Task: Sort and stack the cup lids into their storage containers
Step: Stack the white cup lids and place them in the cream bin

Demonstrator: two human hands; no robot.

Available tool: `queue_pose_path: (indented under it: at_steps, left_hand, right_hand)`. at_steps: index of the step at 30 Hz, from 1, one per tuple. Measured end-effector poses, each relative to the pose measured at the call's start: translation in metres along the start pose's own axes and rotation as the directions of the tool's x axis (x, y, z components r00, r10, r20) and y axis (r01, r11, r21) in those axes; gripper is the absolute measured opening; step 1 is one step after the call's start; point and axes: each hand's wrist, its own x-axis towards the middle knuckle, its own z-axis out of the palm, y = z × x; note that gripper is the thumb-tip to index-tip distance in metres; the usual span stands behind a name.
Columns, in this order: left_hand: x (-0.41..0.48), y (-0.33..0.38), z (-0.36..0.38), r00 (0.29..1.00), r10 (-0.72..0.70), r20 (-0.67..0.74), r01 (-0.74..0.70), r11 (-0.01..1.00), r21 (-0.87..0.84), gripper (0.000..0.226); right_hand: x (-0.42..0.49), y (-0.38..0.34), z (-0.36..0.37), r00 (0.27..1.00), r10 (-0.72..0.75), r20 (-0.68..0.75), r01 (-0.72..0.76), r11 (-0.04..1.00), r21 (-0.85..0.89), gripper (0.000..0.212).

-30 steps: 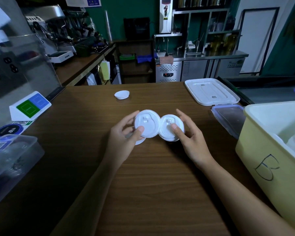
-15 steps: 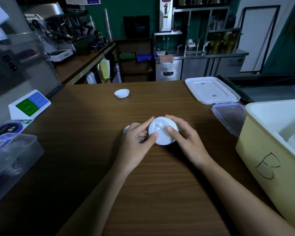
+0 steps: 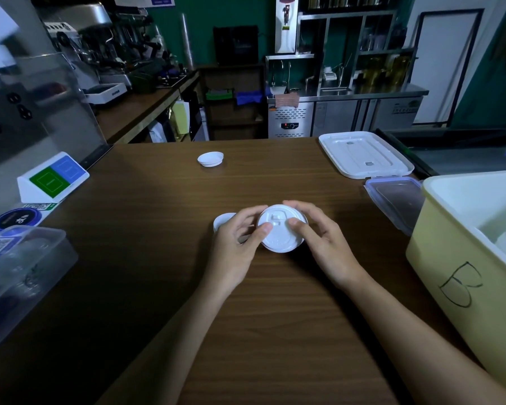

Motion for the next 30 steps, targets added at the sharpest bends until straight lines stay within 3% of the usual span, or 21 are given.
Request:
queue_pose_path:
  at_steps: [5,8,10,13,20,26,30]
  left_hand:
    - [-0.003,0.007,-0.009,0.995,0.09,0.033,-0.096,0.962,0.257,0.041]
    - [0.005,0.002,-0.032,0.964,0.244,0.107,-0.259,0.766,0.588,0.031]
    - [0.009,-0.003,-0.047,0.959,0.214,0.183,-0.28,0.654,0.703,0.023]
    - [0.012,-0.009,-0.055,0.955,0.134,0.263,-0.291,0.586,0.756,0.013]
    - [0.014,-0.006,-0.052,0.973,0.092,0.211,-0.216,0.677,0.703,0.021]
    - [0.014,0.007,-0.047,0.997,0.079,0.018,-0.078,0.881,0.467,0.025]
    - [0.013,0.015,-0.046,0.982,0.148,-0.12,-0.09,0.916,0.392,0.024]
  right_hand:
    - [-0.003,-0.001,-0.003,1.0,0.005,0.023,-0.005,1.0,-0.013,0.045]
    - [-0.001,-0.002,-0.005,1.0,-0.001,-0.008,0.0,1.0,-0.02,0.043]
    - [-0.001,-0.001,-0.006,1.0,0.008,-0.028,-0.009,1.0,-0.028,0.043]
    - [0.0,-0.002,-0.007,0.999,0.027,-0.029,-0.029,0.998,-0.048,0.042]
    - [0.001,-0.003,-0.007,0.998,0.056,-0.031,-0.057,0.997,-0.049,0.041]
    - [0.0,-0.005,-0.006,0.997,0.056,-0.055,-0.059,0.997,-0.049,0.041]
    - [0.0,-0.003,-0.006,0.994,0.059,-0.095,-0.064,0.997,-0.051,0.04]
